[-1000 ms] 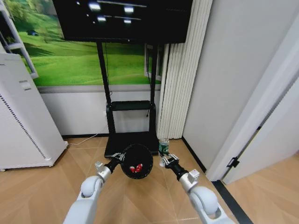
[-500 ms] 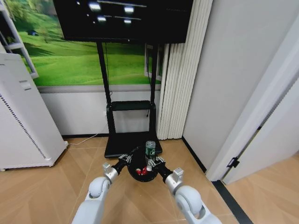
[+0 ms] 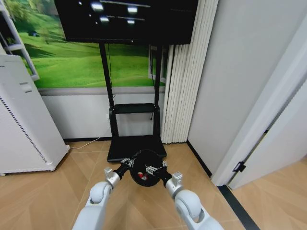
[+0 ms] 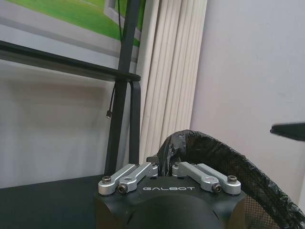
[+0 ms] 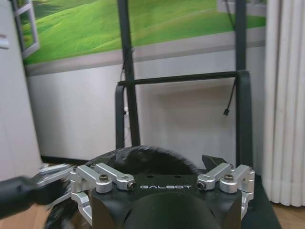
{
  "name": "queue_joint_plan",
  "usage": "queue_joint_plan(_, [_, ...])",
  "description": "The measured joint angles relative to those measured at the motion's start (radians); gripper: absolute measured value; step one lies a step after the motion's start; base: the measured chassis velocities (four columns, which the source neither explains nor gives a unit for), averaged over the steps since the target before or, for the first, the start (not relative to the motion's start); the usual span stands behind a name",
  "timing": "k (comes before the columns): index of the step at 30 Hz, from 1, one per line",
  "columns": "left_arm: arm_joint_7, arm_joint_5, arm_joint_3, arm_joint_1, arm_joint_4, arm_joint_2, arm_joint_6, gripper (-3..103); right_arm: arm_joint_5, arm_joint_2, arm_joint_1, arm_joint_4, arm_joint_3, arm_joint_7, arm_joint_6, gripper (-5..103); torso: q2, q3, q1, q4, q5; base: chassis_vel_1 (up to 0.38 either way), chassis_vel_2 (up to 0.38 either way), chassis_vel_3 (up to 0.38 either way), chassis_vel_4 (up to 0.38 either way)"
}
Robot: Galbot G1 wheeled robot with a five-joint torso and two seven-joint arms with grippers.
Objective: Pick up the trash bin and place the garbage on the floor into it.
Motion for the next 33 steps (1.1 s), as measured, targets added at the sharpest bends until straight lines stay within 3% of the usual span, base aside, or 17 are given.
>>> queue_joint_plan(7, [-0.003, -0.023, -0.045, 0.045, -0.059, 0.041, 0.010, 7, 0.066, -0.015, 0.011, 0.069, 0.109, 0.067, -0.031, 100, 0.000, 0.000, 0.000, -0.0004, -0.0001, 0.000, 0.000, 0.000, 0.000])
queue_joint_plan(14, [-0.003, -0.062, -0.139, 0.128, -0.158, 0.077, 0.021, 7, 0.001, -0.044, -0.008, 0.010, 0.160, 0.102, 0.003, 100, 0.000, 0.000, 0.000, -0.0002, 0.0000, 0.000, 0.000, 0.000, 0.000])
queue_joint_plan(17, [0.009, -0.072, -0.217, 0.205, -0.206, 0.084, 0.021, 7, -0.102, -0.040, -0.021, -0.117, 0.157, 0.081, 0.064, 100, 0.000, 0.000, 0.000, 0.0003, 0.0000, 0.000, 0.000, 0.000, 0.000])
queue_joint_plan(22, [0.020, -0.084, -0.288, 0.300, -0.283, 0.091, 0.009, 7, -0.188, -0.028, -0.022, -0.237, 0.147, 0.034, 0.126, 100, 0.000, 0.000, 0.000, -0.0001, 0.0001, 0.000, 0.000, 0.000, 0.000])
queue_joint_plan(24, [0.022, -0.087, -0.308, 0.326, -0.309, 0.085, 0.002, 7, -0.187, -0.038, -0.022, -0.234, 0.147, 0.001, 0.128, 100, 0.000, 0.000, 0.000, -0.0002, 0.0000, 0.000, 0.000, 0.000, 0.000])
queue_joint_plan(33, [0.018, -0.063, -0.313, 0.324, -0.330, 0.080, -0.001, 7, -0.157, -0.058, -0.020, -0.192, 0.143, -0.014, 0.116, 100, 0.000, 0.000, 0.000, -0.0003, 0.0000, 0.000, 0.000, 0.000, 0.000])
